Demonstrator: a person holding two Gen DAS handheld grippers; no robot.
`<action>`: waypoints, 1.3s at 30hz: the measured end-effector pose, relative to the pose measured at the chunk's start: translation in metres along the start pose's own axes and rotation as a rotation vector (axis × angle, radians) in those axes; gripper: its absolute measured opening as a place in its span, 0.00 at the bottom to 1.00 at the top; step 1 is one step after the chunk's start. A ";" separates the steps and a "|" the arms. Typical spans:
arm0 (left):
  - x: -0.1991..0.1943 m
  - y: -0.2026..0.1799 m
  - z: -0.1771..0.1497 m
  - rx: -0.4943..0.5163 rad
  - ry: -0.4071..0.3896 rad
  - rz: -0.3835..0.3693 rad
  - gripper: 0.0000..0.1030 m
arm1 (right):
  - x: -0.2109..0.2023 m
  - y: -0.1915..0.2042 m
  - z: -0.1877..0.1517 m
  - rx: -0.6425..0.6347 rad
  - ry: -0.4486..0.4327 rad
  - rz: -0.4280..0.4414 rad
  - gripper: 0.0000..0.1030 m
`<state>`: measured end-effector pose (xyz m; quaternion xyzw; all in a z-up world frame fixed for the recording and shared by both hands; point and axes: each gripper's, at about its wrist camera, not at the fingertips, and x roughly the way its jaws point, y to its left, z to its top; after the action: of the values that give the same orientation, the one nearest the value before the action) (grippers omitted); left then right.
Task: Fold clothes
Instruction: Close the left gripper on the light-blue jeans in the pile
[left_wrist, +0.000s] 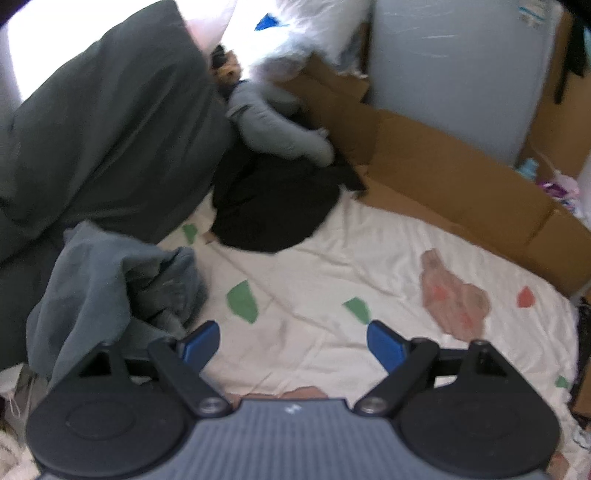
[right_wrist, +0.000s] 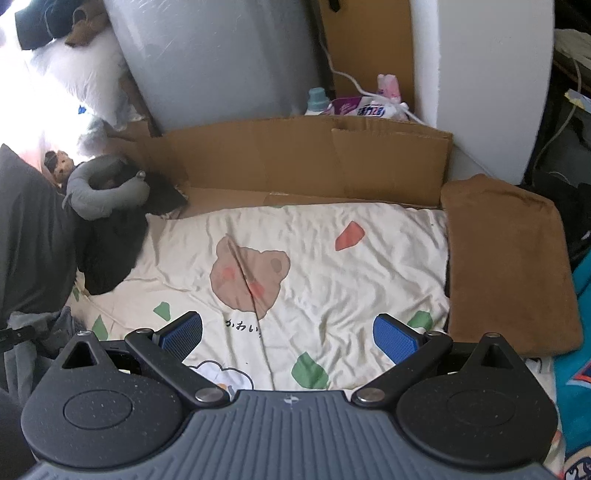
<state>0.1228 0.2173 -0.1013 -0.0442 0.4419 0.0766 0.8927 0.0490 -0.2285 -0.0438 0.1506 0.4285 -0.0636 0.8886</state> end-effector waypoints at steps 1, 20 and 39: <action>0.005 0.007 -0.002 -0.014 0.006 0.011 0.86 | 0.004 0.002 0.000 -0.003 0.002 0.004 0.99; 0.081 0.115 -0.024 -0.125 0.067 0.275 0.88 | 0.101 0.029 -0.001 -0.074 0.067 0.108 0.99; 0.162 0.175 -0.071 -0.226 0.185 0.291 0.85 | 0.182 0.067 -0.037 -0.167 0.235 0.183 0.99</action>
<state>0.1333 0.3946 -0.2758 -0.0868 0.5122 0.2494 0.8173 0.1511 -0.1506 -0.1934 0.1211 0.5176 0.0715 0.8440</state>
